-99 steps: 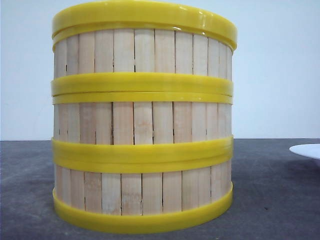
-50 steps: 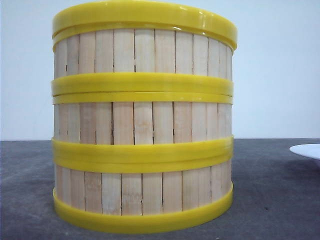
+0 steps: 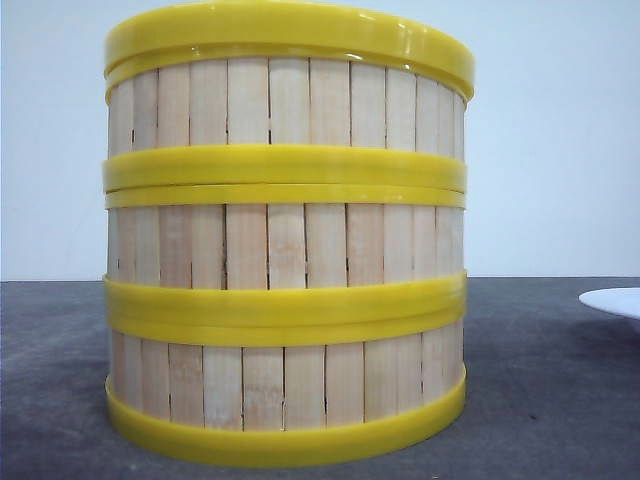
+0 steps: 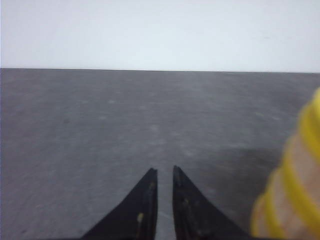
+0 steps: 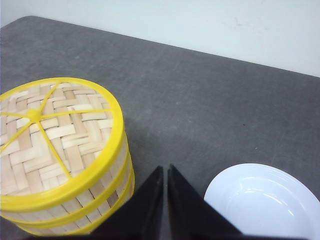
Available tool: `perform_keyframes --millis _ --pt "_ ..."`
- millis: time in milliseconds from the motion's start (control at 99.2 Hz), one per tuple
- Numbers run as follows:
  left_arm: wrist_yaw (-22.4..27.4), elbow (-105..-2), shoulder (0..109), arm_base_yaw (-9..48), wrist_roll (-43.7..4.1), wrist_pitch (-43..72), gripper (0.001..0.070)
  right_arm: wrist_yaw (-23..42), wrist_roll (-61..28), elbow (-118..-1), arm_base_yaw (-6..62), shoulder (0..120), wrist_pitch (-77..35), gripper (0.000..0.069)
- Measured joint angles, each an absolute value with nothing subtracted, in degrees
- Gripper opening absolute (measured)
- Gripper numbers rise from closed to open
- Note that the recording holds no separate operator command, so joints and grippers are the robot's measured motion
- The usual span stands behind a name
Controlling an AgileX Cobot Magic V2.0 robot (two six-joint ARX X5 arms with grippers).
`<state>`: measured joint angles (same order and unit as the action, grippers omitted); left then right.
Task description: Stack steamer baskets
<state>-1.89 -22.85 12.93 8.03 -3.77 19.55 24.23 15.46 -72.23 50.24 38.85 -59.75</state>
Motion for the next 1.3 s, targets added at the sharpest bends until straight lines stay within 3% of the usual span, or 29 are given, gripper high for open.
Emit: perform_keyframes --millis 403,1301 --pt "-7.66 -5.48 5.78 4.89 -3.6 13.02 0.0028 24.23 15.46 -72.23 50.24 38.85 -59.75 0.001" --pt "-8.84 -2.28 0.21 4.73 -2.94 11.05 0.0028 24.23 15.46 -72.23 50.24 38.85 -59.72 0.001"
